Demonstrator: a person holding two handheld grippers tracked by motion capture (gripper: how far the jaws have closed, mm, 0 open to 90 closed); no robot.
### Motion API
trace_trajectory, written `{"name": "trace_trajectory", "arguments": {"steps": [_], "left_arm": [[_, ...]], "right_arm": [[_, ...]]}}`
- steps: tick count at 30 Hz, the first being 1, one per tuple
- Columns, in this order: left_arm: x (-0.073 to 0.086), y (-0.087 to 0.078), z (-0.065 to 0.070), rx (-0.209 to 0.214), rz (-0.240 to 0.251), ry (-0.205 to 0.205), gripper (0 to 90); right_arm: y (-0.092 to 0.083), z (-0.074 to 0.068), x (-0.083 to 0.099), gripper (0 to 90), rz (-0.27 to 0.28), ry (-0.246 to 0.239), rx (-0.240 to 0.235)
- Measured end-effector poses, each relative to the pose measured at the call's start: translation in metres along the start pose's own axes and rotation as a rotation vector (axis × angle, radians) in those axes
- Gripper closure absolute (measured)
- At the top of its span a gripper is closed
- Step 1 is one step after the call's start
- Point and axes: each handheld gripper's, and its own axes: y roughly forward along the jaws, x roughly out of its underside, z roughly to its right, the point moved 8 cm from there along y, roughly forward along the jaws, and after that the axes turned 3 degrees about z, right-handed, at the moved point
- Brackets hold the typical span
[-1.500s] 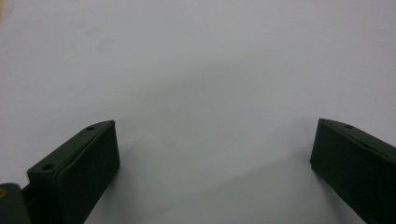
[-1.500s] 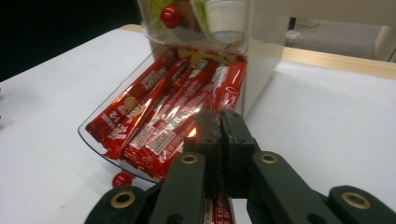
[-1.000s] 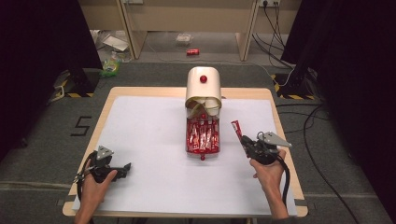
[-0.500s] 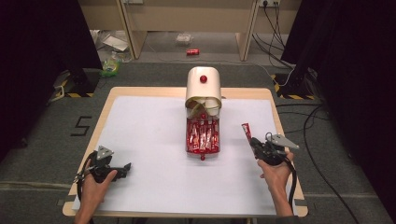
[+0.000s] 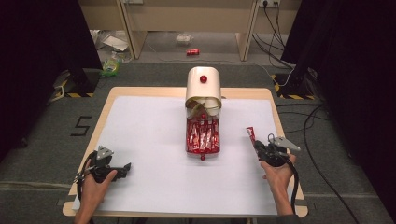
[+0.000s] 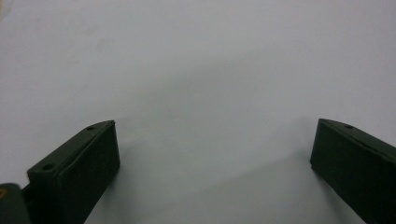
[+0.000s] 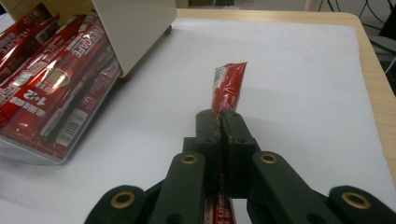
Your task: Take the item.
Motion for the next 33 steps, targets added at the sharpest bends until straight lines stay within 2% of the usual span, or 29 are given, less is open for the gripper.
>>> {"name": "trace_trajectory", "arguments": {"steps": [9,33], "left_arm": [[0.0,0.0,0.0,-0.001,0.002,0.002,0.6],[0.0,0.0,0.0,0.0,-0.001,0.0,0.6]], "right_arm": [[0.003,0.007,0.008,87.0,-0.018,0.002,0.019],[0.011,0.007,0.02,86.7,-0.055,-0.002,0.029]]}}
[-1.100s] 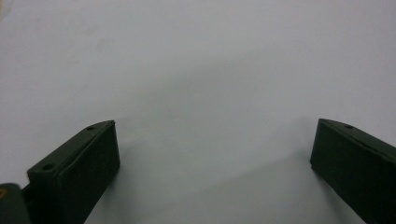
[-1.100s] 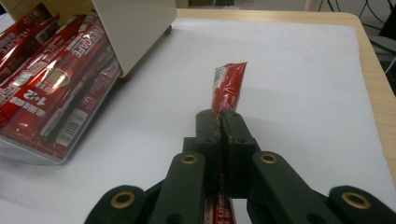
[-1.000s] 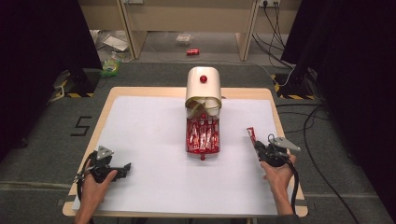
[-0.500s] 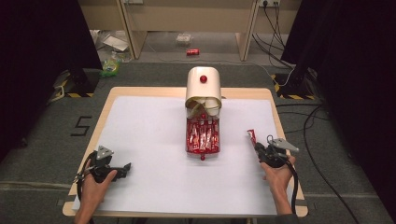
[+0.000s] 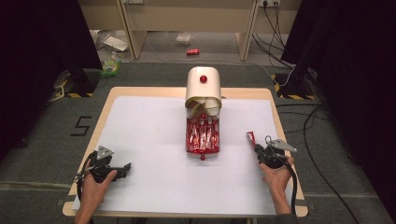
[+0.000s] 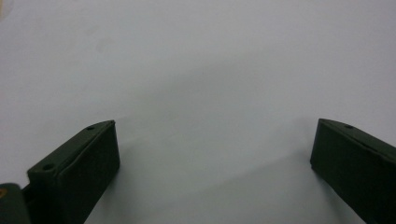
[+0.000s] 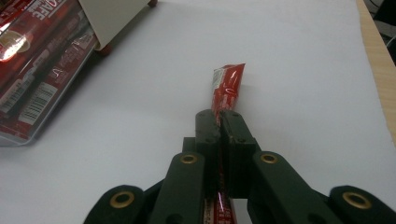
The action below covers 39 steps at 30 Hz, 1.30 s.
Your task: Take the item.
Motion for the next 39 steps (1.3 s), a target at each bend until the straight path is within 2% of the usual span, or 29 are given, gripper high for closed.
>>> {"name": "trace_trajectory", "arguments": {"steps": [39], "left_arm": [[-0.0001,-0.0001,0.0002,0.0,0.002,0.002,0.7]], "right_arm": [[0.0053,-0.0009,0.0087,82.6,-0.029,0.0,0.013]]}}
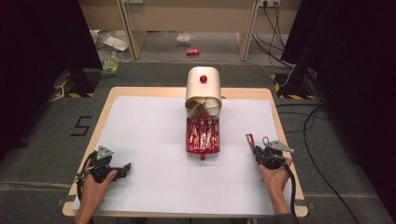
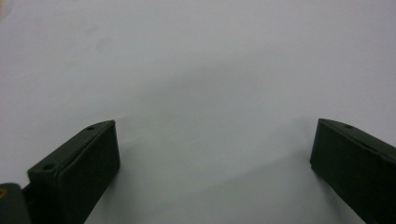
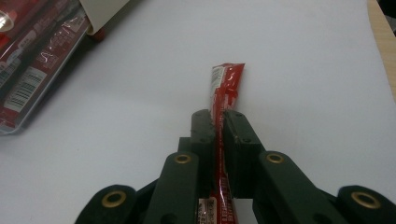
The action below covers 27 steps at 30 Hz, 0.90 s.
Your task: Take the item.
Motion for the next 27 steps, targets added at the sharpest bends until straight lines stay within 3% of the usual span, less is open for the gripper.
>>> {"name": "trace_trajectory", "arguments": {"steps": [11,18,27], "left_arm": [[0.0,0.0,0.0,0.002,-0.002,-0.003,0.7],[0.0,0.0,0.0,0.003,-0.003,-0.004,0.7],[0.0,0.0,0.0,0.004,-0.004,-0.006,0.5]], "right_arm": [[-0.004,-0.003,-0.008,70.0,0.037,0.0,-0.013],[-0.011,-0.017,-0.024,57.1,0.092,-0.013,-0.036],[-0.014,-0.033,-0.029,44.6,0.091,-0.025,-0.068]]}}
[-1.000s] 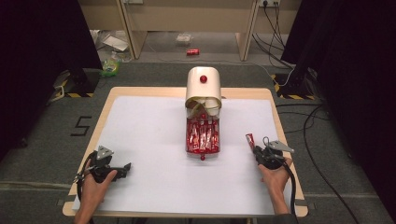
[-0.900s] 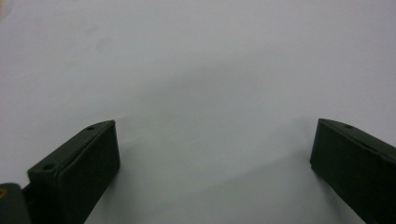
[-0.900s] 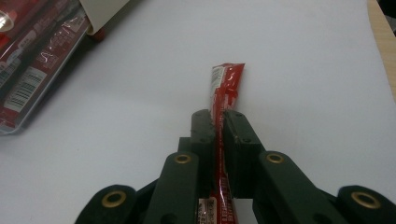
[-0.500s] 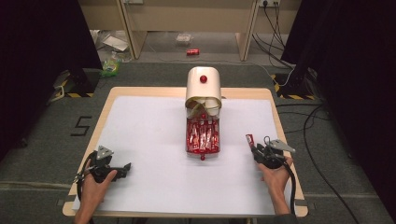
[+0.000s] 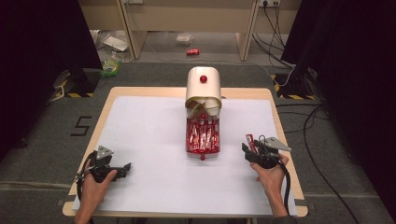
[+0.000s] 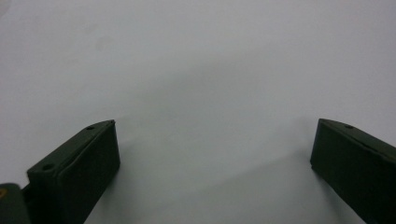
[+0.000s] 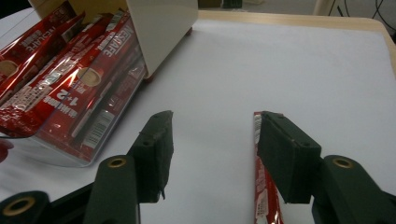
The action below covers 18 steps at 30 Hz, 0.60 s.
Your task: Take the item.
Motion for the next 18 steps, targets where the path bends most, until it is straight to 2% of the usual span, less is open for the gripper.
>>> {"name": "trace_trajectory", "arguments": {"steps": [6,18], "left_arm": [[0.0,0.0,0.0,0.0,0.0,0.0,0.5],[0.0,0.0,0.0,-0.001,0.0,0.0,0.5]], "right_arm": [[0.0,-0.007,-0.001,39.0,-0.002,0.014,-0.024],[-0.001,-0.029,0.001,33.7,-0.01,-0.023,-0.066]]}}
